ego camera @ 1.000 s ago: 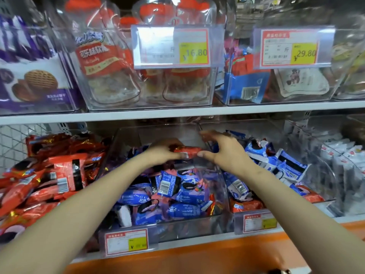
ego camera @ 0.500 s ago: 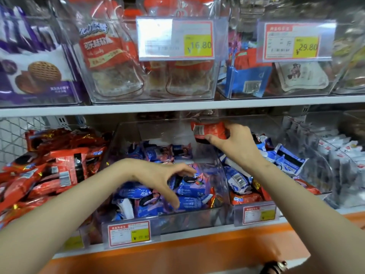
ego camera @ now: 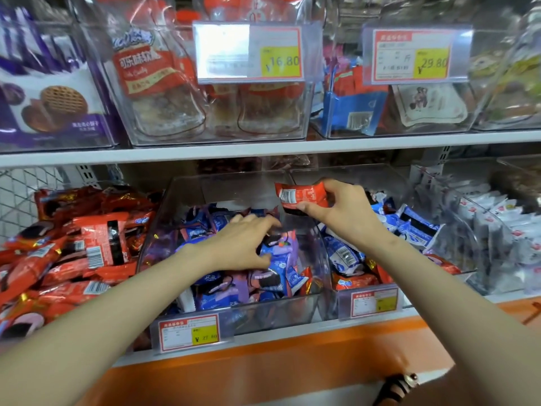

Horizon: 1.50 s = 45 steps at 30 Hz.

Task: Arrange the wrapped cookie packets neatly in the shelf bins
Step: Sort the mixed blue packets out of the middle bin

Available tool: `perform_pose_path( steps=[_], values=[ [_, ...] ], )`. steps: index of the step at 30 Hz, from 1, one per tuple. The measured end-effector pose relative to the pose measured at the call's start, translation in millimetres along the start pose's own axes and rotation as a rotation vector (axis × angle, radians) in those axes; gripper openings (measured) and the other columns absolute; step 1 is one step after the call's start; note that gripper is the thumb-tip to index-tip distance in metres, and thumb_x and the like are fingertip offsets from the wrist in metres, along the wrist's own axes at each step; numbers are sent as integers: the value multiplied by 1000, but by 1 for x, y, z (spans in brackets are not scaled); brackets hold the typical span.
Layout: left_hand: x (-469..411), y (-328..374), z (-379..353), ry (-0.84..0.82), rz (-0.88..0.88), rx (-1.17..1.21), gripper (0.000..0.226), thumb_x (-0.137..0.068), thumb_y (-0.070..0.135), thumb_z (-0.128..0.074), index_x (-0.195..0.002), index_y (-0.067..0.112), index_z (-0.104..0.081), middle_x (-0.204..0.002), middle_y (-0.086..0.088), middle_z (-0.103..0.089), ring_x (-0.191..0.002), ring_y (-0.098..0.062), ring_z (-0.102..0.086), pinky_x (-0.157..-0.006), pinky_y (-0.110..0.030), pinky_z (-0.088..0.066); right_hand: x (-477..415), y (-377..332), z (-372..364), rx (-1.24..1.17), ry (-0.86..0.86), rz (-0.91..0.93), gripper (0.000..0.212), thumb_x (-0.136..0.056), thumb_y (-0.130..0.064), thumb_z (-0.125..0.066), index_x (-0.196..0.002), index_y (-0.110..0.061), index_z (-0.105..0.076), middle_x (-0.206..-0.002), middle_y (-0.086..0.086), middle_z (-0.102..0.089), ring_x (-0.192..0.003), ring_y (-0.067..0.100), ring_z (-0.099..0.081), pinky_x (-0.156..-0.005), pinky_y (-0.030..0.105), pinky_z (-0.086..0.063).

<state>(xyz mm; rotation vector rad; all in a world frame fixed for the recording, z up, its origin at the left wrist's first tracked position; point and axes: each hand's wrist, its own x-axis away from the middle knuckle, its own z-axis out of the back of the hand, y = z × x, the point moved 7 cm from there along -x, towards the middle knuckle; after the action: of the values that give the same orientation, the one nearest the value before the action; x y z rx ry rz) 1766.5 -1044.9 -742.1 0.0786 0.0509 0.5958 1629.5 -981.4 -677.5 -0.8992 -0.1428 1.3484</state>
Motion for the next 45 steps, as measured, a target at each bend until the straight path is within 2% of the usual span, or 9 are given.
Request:
perform_pose_path(
  steps=[3,9,17,20,23,26,32,38,45],
  values=[
    [-5,-17,0,76,44,13,62,-88,44,-57,-140,23,-31,-141,-2,-39,-129,-19,-33,-101,-33,-26,1,0,1,-2,-1,7,28,-82,-30,-72,-97,-7,-65,-88,4,-69,-80,16,-63,-77,31,-50],
    [-5,2,-18,-210,-104,146,82,-72,59,-68,-141,34,-31,-144,13,-32,-129,-10,-27,-101,-31,-20,-1,1,3,8,7,15,28,-81,-31,-72,-97,-9,-66,-88,2,-69,-81,15,-63,-77,30,-50],
    [-15,-11,15,326,186,-119,52,-88,39,-58,-132,18,-40,-134,-4,-45,-125,-23,-37,-96,-33,-28,-2,-1,-2,26,-20,26,30,-81,-30,-72,-99,-7,-65,-90,5,-70,-82,17,-64,-80,36,-52],
    [-14,-6,29,471,46,64,26,-85,32,-63,-104,16,-56,-110,-2,-57,-107,-23,-50,-83,-31,-33,-2,-2,0,32,-9,34,30,-81,-31,-72,-96,-7,-66,-87,5,-70,-81,18,-64,-79,38,-52],
    [-18,7,12,131,-220,265,20,-78,41,-71,-90,26,-63,-97,11,-60,-96,-9,-49,-88,-34,-38,-2,0,3,52,7,36,32,-79,-33,-73,-92,-6,-65,-85,7,-70,-79,20,-64,-78,39,-51],
    [-12,9,-28,-208,-239,58,53,-70,55,-71,-117,37,-56,-121,17,-49,-109,-7,-33,-92,-30,-23,-1,2,6,58,9,31,31,-80,-33,-72,-93,-6,-64,-86,6,-69,-80,19,-63,-77,36,-50],
    [-14,14,-27,-22,-254,-128,54,-70,58,-68,-114,28,-54,-112,11,-49,-103,-9,-29,-93,-32,-18,2,2,8,61,7,35,26,-79,-34,-73,-84,-13,-59,-81,3,-67,-75,17,-61,-71,31,-48],
    [-20,-25,-13,109,131,-319,67,-79,51,-62,-133,18,-40,-137,-3,-40,-131,-24,-28,-103,-38,-21,3,3,10,48,-15,39,32,-80,-33,-72,-91,-5,-63,-85,7,-69,-79,20,-63,-78,40,-51],
    [-20,26,-21,-27,-153,242,37,-79,41,-69,-111,26,-60,-113,12,-57,-109,-6,-42,-92,-27,-23,0,6,12,49,3,41,33,-78,-34,-73,-94,-6,-66,-86,6,-70,-80,19,-64,-79,40,-51]
  ],
)
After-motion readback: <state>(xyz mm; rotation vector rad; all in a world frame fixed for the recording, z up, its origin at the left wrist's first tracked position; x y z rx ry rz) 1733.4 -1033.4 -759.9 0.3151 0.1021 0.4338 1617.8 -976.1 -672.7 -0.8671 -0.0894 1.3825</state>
